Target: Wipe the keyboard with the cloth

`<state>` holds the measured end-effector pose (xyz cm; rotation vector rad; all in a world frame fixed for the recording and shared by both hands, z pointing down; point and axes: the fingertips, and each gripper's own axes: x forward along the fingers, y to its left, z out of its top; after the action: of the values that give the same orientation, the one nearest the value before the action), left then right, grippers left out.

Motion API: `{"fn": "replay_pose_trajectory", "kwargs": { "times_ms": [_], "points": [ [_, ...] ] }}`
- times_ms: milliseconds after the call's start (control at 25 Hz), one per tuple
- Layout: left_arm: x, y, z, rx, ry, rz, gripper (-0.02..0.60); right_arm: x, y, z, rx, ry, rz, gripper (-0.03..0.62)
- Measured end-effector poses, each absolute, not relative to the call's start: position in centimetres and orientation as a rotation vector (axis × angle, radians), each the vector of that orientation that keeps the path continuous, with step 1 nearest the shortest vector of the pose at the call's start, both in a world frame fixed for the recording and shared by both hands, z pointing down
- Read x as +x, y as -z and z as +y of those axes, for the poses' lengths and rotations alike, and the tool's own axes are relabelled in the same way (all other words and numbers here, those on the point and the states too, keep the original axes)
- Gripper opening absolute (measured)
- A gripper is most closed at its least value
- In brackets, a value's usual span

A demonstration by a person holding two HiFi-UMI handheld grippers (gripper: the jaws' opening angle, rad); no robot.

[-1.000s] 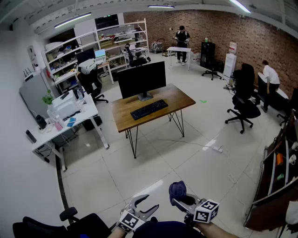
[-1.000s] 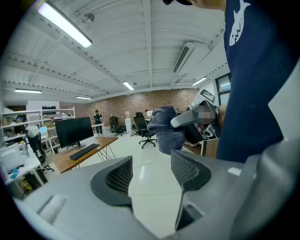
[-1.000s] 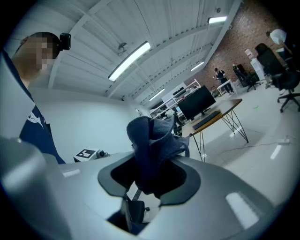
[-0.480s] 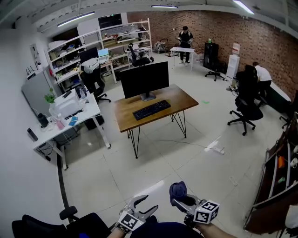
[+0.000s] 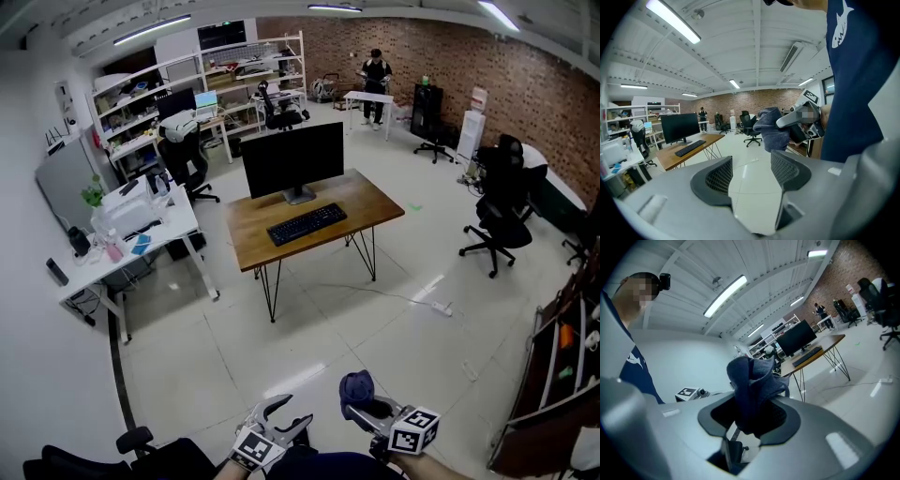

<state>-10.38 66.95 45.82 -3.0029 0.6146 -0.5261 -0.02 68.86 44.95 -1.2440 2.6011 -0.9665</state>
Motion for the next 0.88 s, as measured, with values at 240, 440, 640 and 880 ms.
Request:
{"fn": "replay_pose_trajectory", "kwargs": {
  "times_ms": [240,440,640,880],
  "points": [
    [-11.8,-46.3,60.3,-3.026,0.542,0.586,0.249,-1.3,-44.6,62.3,-1.277,0.981,2.588,0.137],
    [-13.2,-46.1,54.2,-3.033,0.546,0.542,0.249,-3.3,-43.8,56.1,-1.284,0.978,2.578,0.137],
    [-14.8,-45.3,48.3,-3.002,0.524,0.519,0.249,-5.0,-42.7,50.4,-1.295,0.933,2.564,0.137],
    [-16.5,-45.4,43.1,-2.988,0.53,0.56,0.249,-5.4,-42.3,45.3,-1.308,0.907,2.57,0.137]
  ]
}}
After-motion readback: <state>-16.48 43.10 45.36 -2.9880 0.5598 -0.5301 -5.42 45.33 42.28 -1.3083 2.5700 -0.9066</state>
